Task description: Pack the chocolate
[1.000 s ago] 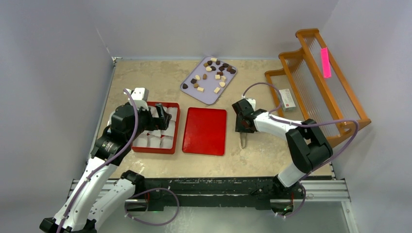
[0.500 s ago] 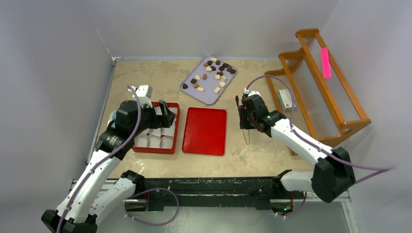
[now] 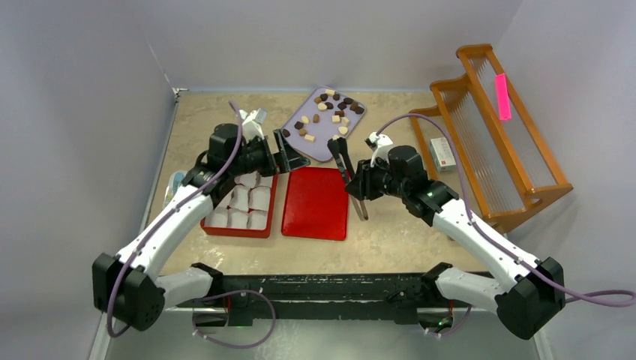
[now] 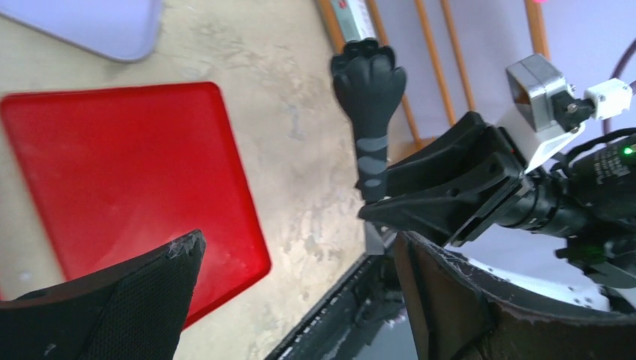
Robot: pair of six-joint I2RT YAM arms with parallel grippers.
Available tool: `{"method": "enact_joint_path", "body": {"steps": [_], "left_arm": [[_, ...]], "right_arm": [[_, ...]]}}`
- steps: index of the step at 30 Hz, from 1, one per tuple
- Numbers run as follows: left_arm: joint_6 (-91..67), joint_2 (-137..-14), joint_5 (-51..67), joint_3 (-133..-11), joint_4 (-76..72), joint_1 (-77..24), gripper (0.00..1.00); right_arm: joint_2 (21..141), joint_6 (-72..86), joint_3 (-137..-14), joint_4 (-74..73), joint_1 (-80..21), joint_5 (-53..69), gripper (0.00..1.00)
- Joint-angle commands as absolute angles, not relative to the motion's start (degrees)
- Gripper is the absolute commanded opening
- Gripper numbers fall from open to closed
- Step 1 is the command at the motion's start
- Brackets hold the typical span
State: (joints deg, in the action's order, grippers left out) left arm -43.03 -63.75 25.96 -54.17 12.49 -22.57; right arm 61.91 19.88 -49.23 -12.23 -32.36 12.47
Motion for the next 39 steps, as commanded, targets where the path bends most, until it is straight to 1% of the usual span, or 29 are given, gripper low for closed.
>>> {"method": "enact_joint_path", "body": {"steps": [1, 8, 14, 17, 22, 26, 35, 39], "left_arm": [[-46.25, -69.71, 38.49, -59.64, 4.62, -22.41, 0.96], [-48.77, -76.02, 40.91, -61.60, 4.31, -22.48, 0.94], [-47.52, -76.16, 30.87, -61.26, 10.17, -22.59, 0.91], [-46.16, -77.39, 28.05, -62.05, 12.50, -22.53, 0.90], [-43.83, -78.54, 22.09, -63.05, 16.83, -22.59, 0.85], [-42.24, -78.50, 19.76, -63.36, 20.09, -22.54, 0.82], [-39.80, -78.24, 18.95, -62.19, 23.60, -22.57, 0.81], [-40.35, -76.16, 18.89, -63.82, 24.88, -22.56, 0.80]], "right_arm": [[62.81, 20.37, -50.08, -7.68, -34.87, 17.24, 0.38], [66.16, 19.66, -53.07, -8.53, -39.21, 14.00, 0.37], [66.27, 19.78, -54.24, -8.20, -41.16, 12.88, 0.37], [66.58, 19.96, -55.02, -8.65, -41.82, 11.83, 0.36], [67.54, 19.19, -57.20, -11.60, -42.69, 9.57, 0.35], [66.87, 18.94, -57.54, -12.88, -42.88, 6.29, 0.35], [65.96, 18.54, -58.66, -13.27, -42.83, 2.26, 0.36], [68.07, 16.92, -60.02, -14.94, -42.80, 2.12, 0.36]]}}
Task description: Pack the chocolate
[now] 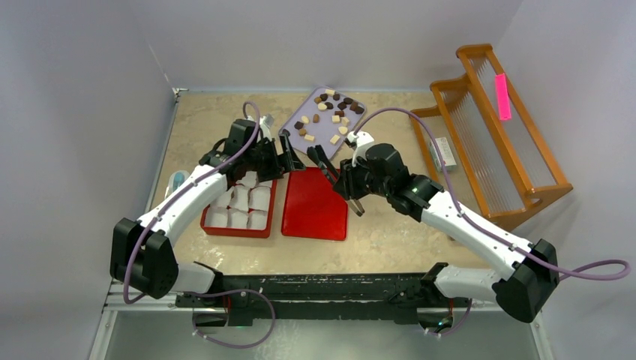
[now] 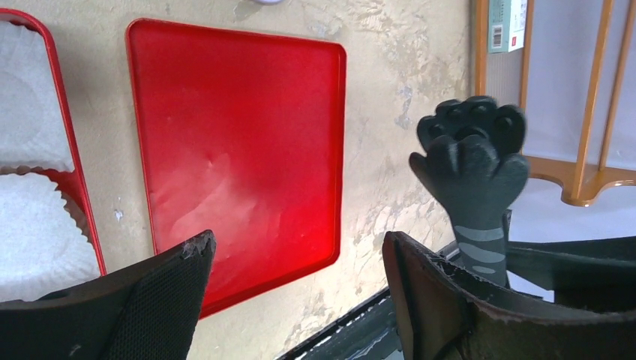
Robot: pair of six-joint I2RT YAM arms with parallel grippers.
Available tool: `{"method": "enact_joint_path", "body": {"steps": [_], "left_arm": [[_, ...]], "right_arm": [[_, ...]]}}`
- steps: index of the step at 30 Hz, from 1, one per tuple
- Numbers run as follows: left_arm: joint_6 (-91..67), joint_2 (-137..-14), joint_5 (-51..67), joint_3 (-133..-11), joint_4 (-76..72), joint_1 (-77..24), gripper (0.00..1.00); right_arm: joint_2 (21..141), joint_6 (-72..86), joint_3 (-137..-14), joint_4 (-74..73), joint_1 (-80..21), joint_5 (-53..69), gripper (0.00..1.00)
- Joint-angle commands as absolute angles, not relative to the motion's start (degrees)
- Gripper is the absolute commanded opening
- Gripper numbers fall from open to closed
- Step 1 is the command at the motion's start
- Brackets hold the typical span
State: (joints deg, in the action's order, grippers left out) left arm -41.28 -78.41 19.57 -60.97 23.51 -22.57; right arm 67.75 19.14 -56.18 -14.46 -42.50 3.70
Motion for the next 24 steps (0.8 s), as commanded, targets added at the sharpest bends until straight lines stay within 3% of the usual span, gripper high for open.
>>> {"method": "enact_joint_path", "body": {"steps": [1, 11, 24], "left_arm": [[-40.94, -74.99, 19.13, -64.27, 24.32, -22.58, 0.81], [-46.03, -78.43, 25.33, -66.05, 16.12, -22.59, 0.83], [-42.67, -83.00, 19.26, -64.87, 22.22, -22.60, 0.77]], "right_arm": [[68.60, 16.30, -60.29, -15.28, -42.80, 2.82, 0.36], [72.26, 14.87, -61.52, -13.07, -43.38, 8.20, 0.37], [70.33, 15.98, -62.58, -14.55, -43.68, 2.00, 0.37]]}}
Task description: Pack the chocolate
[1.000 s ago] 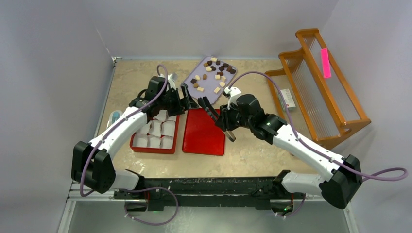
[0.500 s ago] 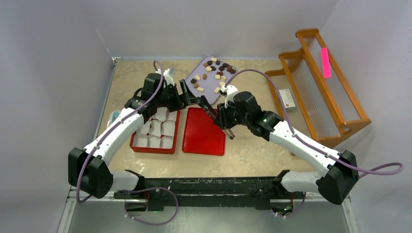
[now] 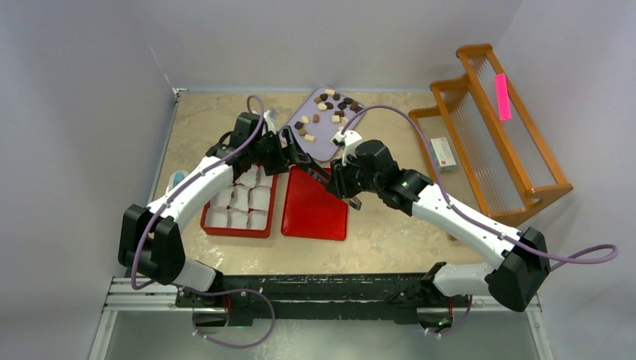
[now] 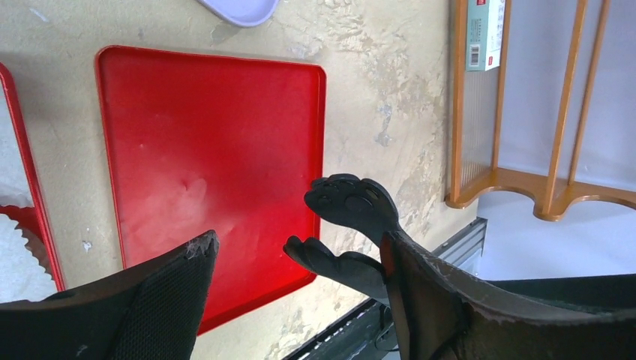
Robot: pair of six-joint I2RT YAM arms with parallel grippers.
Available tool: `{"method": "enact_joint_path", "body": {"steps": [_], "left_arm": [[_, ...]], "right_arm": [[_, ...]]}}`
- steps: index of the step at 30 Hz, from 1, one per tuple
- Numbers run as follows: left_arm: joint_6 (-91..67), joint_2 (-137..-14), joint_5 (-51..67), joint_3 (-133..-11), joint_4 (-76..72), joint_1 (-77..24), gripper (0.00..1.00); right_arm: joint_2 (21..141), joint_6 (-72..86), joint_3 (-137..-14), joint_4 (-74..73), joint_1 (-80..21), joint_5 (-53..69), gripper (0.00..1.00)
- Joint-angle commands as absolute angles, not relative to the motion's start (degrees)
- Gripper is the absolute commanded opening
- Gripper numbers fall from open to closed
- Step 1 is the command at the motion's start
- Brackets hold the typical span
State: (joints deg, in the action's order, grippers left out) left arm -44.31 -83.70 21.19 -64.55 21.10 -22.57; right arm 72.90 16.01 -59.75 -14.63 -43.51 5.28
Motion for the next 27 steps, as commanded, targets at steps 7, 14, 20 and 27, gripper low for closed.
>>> {"method": "enact_joint_path", "body": {"steps": [7, 14, 20, 27], "left_arm": [[-41.02, -81.66, 18.04, -63.12, 24.17, -22.58, 0.76], [-40.08, -79.70, 16.98, -61.10, 25.18, -22.59, 0.75], [-37.99, -75.98, 15.30, -64.05, 29.08, -22.50, 0.78], [-30.31, -67.49, 12.12, -69.05, 34.10, -22.51, 0.93]], "right_arm": [[71.26, 17.02, -63.62, -14.86, -43.68, 0.17, 0.37], [73.34, 17.31, -66.10, -15.58, -43.66, -1.90, 0.37], [76.29, 16.41, -68.85, -17.93, -43.67, -3.56, 0.37], [82.17, 12.01, -73.60, -22.44, -43.63, -7.66, 0.38]]}}
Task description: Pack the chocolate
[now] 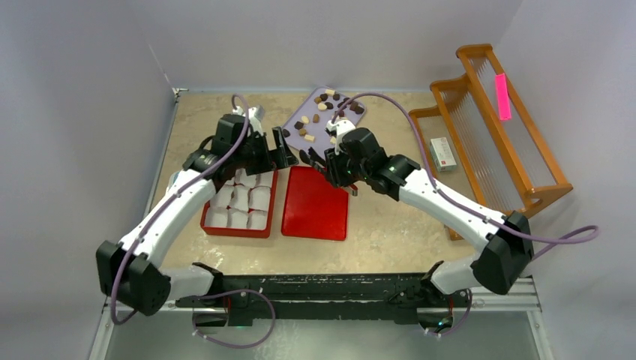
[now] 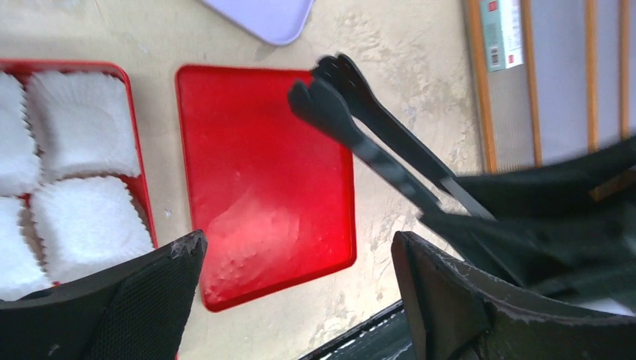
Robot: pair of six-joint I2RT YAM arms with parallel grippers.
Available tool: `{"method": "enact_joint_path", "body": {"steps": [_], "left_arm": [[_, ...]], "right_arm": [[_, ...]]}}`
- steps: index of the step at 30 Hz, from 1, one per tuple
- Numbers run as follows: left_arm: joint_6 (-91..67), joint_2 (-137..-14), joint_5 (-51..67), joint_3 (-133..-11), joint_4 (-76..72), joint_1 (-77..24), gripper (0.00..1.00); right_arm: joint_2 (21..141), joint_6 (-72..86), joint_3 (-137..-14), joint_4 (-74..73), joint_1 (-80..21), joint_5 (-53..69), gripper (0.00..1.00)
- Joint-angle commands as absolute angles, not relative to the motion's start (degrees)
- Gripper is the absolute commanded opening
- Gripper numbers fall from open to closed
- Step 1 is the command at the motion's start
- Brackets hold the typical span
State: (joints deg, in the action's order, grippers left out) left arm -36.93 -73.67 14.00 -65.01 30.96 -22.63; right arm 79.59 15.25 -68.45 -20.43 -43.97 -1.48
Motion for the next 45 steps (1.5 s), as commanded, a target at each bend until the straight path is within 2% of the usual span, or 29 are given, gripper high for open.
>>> {"method": "enact_joint_path", "body": {"steps": [1, 7, 12, 27, 45], "left_arm": [[-29.04, -66.04, 12.13, -68.64, 34.30, -22.58, 0.94], [-23.47, -56.89, 9.59, -61.05, 34.02, -22.52, 0.99], [-22.96, -50.94, 4.63, -52.97, 31.22, -22.50, 1.00], [-23.55, -47.36, -4.56, -53.33, 33.84, -22.50, 1.00], [-23.38, -45.84, -5.45, -53.23, 33.86, -22.50, 1.00]], "right_arm": [[83.36, 11.39, -74.62, -23.07, -43.65, -8.80, 0.38], [92.04, 7.61, -80.35, -25.22, -43.36, -17.88, 0.41], [98.71, 7.70, -85.30, -26.11, -40.09, -18.45, 0.40], [111.34, 9.09, -96.65, -28.45, -30.33, -12.56, 0.40], [115.29, 9.47, -99.05, -30.80, -30.01, -10.97, 0.43]]}}
